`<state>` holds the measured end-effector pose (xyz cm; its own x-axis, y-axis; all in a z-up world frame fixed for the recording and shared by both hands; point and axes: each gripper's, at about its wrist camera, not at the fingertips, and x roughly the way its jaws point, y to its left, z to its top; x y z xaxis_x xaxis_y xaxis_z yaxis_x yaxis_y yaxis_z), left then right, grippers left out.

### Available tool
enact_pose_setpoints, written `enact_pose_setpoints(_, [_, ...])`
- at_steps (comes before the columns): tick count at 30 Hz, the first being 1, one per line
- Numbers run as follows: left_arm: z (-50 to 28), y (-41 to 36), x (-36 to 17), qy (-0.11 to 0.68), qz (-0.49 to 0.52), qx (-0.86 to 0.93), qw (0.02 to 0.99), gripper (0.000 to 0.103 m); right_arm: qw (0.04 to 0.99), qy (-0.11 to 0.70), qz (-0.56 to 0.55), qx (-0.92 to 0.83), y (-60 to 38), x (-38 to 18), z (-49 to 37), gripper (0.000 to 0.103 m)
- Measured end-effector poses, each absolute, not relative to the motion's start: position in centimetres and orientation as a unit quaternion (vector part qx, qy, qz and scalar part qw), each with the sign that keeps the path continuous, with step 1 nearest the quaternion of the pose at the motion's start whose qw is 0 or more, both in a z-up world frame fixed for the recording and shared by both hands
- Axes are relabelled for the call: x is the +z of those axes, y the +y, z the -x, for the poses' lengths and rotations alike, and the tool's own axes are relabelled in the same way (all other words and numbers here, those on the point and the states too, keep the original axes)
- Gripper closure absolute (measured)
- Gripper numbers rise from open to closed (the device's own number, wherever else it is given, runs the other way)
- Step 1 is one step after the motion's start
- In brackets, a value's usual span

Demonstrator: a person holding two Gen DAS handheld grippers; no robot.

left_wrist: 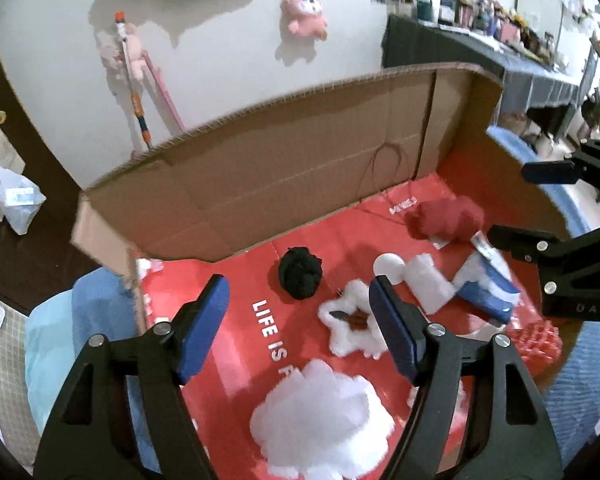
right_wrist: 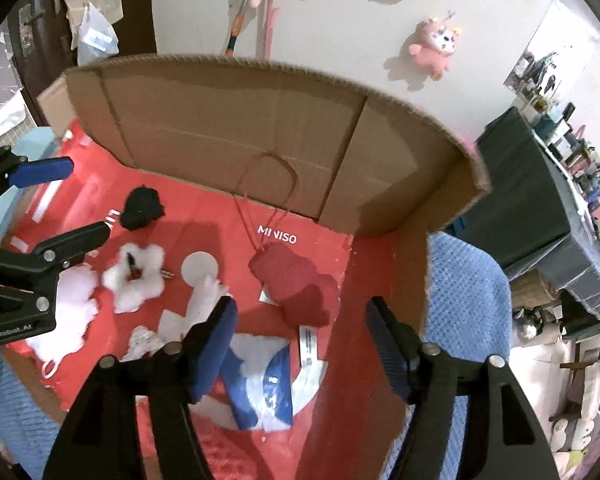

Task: Organize soft objects
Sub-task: 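Withdraw both tools from the box toward the powder puff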

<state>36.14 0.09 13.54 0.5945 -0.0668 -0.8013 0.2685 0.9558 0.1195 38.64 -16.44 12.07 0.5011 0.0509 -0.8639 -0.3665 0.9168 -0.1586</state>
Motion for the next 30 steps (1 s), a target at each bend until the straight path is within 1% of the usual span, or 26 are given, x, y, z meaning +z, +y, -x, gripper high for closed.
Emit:
enact_pose_setpoints(3, [-34.5,0.5,15.3,0.417,-0.105,-0.093,0.898,0.028,0.859,0.472,0.157,0.122,-16.1,13.3,-37.4,0.031])
enact_pose_setpoints(5, [-33.4,0.6,16.3,0.39,-0.104,-0.081,0.911,0.026,0.869,0.454,0.152,0.121,-16.4,14.3,-35.9,0.027])
enact_pose_setpoints(6, [-32.8,0.6,16.7,0.375,-0.105,-0.072,0.918,0.024,0.876,0.443,0.149,0.122,-16.4,15.0,-35.1,0.022])
enact_pose_setpoints(7, [-32.2,0.6,17.0,0.361,-0.103,-0.065,0.925,0.021,0.881,0.434,0.147,0.123,-16.5,15.6,-34.7,0.017])
enact_pose_setpoints(8, [-31.4,0.8,17.5,0.348,-0.096,-0.062,0.93,0.018,0.885,0.425,0.145,0.123,-16.4,16.0,-34.1,0.016])
enact_pose_setpoints(11, [-29.4,1.1,18.5,0.314,-0.077,-0.057,0.945,0.018,0.897,0.401,0.138,0.123,-16.9,17.3,-31.9,0.015])
enact_pose_setpoints(16, [-25.7,1.4,19.8,0.266,-0.062,-0.047,0.961,0.017,0.914,0.365,0.124,0.124,-18.0,18.2,-28.3,0.007])
enact_pose_setpoints(19, [-23.3,1.5,20.3,0.238,-0.051,-0.038,0.969,0.006,0.924,0.344,0.114,0.121,-18.8,18.6,-26.1,0.006])
enact_pose_setpoints(23, [-20.1,1.6,20.7,0.208,-0.046,-0.034,0.977,0.005,0.936,0.313,0.109,0.115,-19.6,19.0,-23.0,0.003])
enact_pose_setpoints(25, [-18.6,1.6,20.7,0.197,-0.045,-0.03,0.979,0.005,0.943,0.293,0.112,0.112,-19.9,19.1,-21.3,0.0])
enact_pose_setpoints(30, [-15.2,1.6,20.1,0.178,-0.037,-0.031,0.983,0.005,0.953,0.259,0.107,0.113,-20.5,18.8,-17.5,0.0])
